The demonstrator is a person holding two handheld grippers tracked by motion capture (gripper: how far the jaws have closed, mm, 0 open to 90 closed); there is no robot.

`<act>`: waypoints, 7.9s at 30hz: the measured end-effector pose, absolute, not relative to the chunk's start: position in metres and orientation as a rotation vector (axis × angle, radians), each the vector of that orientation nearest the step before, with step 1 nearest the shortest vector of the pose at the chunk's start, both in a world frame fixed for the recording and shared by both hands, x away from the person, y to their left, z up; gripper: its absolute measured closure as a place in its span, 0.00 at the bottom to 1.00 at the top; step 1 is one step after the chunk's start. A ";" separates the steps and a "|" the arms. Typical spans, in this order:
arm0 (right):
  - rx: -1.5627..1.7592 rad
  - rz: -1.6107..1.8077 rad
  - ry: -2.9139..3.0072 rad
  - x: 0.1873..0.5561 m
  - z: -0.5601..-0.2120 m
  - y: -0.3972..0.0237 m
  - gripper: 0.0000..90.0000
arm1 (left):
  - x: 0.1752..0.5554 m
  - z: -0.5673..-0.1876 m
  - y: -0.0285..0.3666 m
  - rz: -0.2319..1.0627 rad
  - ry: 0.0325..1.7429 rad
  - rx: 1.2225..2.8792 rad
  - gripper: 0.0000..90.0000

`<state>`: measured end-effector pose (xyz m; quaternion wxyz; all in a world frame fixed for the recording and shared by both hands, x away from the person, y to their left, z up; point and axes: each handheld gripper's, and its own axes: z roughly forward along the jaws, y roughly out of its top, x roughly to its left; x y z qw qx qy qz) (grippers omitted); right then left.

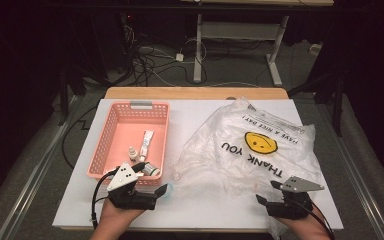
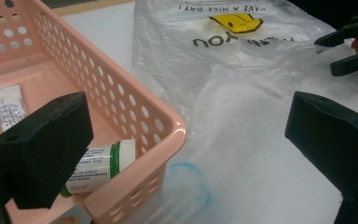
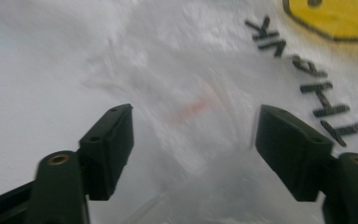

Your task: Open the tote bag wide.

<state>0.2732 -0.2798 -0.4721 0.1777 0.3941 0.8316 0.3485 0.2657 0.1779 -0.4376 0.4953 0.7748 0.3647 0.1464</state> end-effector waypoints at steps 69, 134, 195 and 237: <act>0.886 1.286 2.331 0.327 -0.439 -0.192 0.48 | 0.266 -0.436 0.179 0.353 0.883 1.858 0.00; 1.036 1.327 2.211 0.346 -0.460 -0.209 1.00 | 0.267 -0.436 0.179 0.408 0.897 1.866 0.00; 1.043 1.502 1.811 0.355 -0.399 -0.234 1.00 | 0.274 -0.423 0.246 0.524 1.084 1.698 0.00; 1.059 1.517 1.803 0.355 -0.398 -0.239 1.00 | 0.433 -0.415 0.213 0.354 1.365 1.943 0.10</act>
